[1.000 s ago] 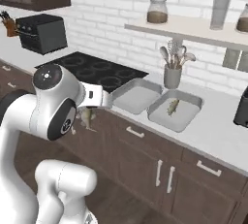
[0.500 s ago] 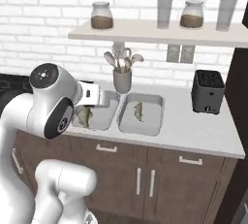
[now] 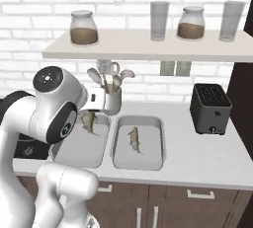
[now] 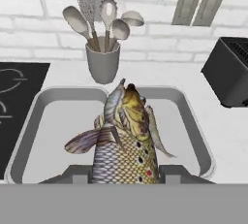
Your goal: Place one corn and one fish in each tupperware on the nearby counter, to pack two identical lunches.
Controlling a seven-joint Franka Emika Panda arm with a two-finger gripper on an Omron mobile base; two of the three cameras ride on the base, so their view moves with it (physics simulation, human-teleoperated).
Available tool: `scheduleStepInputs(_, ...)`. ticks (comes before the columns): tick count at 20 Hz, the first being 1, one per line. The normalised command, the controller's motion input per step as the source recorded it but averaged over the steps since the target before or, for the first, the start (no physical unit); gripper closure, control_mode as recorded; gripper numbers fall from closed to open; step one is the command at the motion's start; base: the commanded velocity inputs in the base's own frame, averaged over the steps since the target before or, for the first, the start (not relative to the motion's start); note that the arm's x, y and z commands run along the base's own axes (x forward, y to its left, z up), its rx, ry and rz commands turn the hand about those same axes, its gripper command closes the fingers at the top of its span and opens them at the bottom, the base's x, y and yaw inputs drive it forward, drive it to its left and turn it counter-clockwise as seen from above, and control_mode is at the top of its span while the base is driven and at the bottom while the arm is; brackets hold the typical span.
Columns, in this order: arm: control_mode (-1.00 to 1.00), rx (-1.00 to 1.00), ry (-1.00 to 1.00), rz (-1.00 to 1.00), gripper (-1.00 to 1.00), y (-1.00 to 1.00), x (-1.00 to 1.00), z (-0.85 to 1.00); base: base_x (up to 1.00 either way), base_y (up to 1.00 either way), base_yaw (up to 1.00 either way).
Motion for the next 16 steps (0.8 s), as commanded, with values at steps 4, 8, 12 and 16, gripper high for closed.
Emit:
scheduleStepInputs(4, -1.00, -0.05, 0.18, 0.00, 1.00, 0.39, 0.13, -0.50, 0.06, 0.42, 0.00)
scheduleStepInputs(8, -1.00, -0.02, 0.30, -0.01, 1.00, 0.93, 0.59, -1.00, 0.00, 0.00, 0.00)
scheduleStepInputs(12, -1.00, 0.07, 0.13, -0.08, 1.00, 0.85, 1.00, -0.99, 0.00, 0.00, 0.00)
scheduleStepInputs(16, -1.00, 0.23, 0.01, -0.05, 1.00, 0.44, 0.98, -1.00, 0.00, 0.00, 0.00)
